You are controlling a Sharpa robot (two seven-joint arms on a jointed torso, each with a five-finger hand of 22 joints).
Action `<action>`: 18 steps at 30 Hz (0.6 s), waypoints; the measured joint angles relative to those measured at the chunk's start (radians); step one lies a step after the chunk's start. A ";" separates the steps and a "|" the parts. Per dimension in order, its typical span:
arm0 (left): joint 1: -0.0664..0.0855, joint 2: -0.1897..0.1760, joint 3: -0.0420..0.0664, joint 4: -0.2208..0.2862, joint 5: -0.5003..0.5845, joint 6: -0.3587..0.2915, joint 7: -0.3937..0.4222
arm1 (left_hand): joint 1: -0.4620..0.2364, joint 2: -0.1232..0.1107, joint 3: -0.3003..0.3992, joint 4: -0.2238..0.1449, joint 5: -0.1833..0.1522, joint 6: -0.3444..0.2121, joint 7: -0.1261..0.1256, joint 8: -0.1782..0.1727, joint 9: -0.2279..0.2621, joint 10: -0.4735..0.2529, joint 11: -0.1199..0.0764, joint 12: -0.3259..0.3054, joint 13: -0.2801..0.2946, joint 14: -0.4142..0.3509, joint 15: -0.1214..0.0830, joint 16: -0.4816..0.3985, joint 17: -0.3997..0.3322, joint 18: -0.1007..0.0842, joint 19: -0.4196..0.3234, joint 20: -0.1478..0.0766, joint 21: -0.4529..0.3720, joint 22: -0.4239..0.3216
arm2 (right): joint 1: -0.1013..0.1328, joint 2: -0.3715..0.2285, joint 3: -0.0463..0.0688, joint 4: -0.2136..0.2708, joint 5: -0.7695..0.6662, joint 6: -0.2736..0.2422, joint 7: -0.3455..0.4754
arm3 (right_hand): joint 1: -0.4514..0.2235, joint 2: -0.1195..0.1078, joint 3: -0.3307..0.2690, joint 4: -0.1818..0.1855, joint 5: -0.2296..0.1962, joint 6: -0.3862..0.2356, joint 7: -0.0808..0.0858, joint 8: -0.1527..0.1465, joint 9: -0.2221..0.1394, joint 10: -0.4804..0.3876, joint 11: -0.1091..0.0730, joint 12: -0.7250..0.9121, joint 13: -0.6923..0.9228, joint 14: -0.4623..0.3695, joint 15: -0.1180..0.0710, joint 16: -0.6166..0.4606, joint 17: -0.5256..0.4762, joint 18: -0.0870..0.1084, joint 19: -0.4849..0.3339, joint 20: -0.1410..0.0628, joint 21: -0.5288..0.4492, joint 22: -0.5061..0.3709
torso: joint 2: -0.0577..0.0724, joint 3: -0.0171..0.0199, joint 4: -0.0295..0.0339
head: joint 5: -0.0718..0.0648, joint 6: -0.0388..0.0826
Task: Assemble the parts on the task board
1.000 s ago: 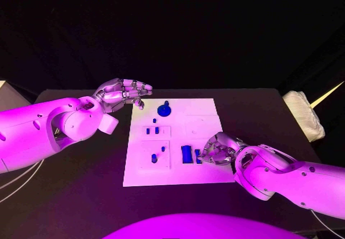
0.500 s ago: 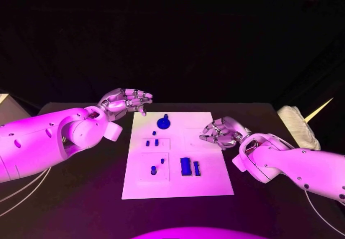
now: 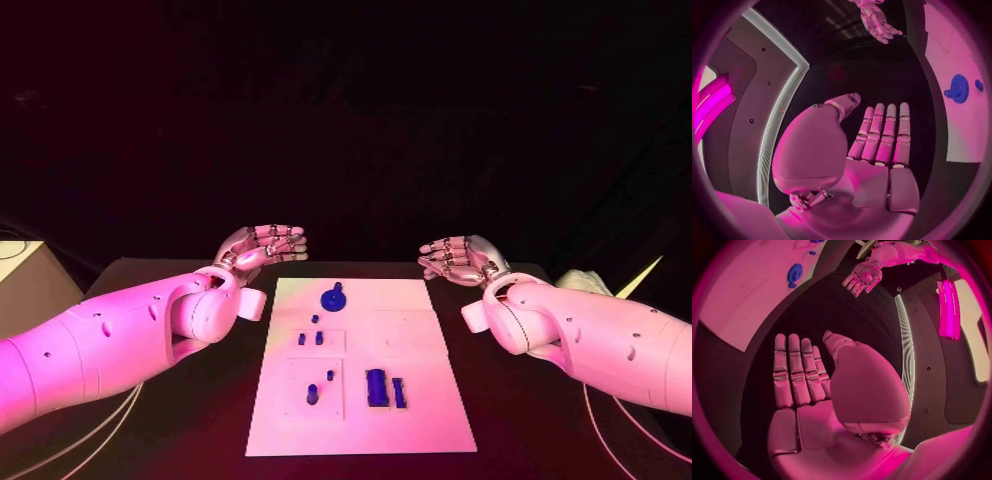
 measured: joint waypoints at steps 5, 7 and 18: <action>-0.002 -0.004 0.000 0.007 0.001 -0.005 -0.002 | -0.220 0.104 -0.262 -0.054 -0.108 -0.393 -0.088 -0.150 -0.127 -0.479 -0.090 -0.106 -0.030 -0.398 -0.078 -0.188 -0.087 -0.088 -0.361 -0.138 -0.146 -0.158 | -0.003 -0.006 0.005 0.014 0.005 -0.005 -0.001 | -0.244 0.099 -0.207 -0.122 -0.043 -0.421 -0.095 -0.118 -0.175 -0.315 -0.067 -0.057 -0.161 -0.401 -0.050 -0.142 -0.250 -0.073 -0.484 -0.105 -0.035 -0.263 | -0.001 0.0022 0.0014 | -0.001 0.000; -0.006 -0.005 0.002 0.020 0.001 -0.012 -0.003 | -0.302 0.130 -0.330 -0.068 -0.136 -0.498 -0.110 -0.188 -0.159 -0.605 -0.114 -0.129 -0.038 -0.502 -0.100 -0.232 -0.109 -0.109 -0.456 -0.175 -0.179 -0.196 | -0.011 -0.012 0.013 0.034 0.010 -0.012 -0.001 | -0.332 0.126 -0.266 -0.153 -0.054 -0.539 -0.122 -0.149 -0.223 -0.505 -0.087 -0.071 -0.200 -0.560 -0.065 -0.178 -0.316 -0.099 -0.616 -0.134 -0.043 -0.331 | -0.005 0.0073 0.0044 | -0.006 0.004; -0.054 -0.022 0.028 0.180 0.002 -0.176 0.002 | -1.111 0.193 -0.491 -0.105 -0.200 -0.752 -0.167 -0.279 -0.237 -0.912 -0.172 -0.186 -0.058 -0.753 -0.152 -0.339 -0.161 -0.157 -0.684 -0.267 -0.258 -0.288 | -0.094 -0.068 0.095 0.279 0.151 -0.138 0.058 | -1.156 0.189 -0.398 -0.231 -0.077 -0.814 -0.184 -0.219 -0.335 -0.974 -0.133 -0.099 -0.293 -0.934 -0.100 -0.259 -0.471 -0.141 -0.924 -0.204 -0.057 -0.487 | -0.033 0.0473 0.0309 | -0.029 0.031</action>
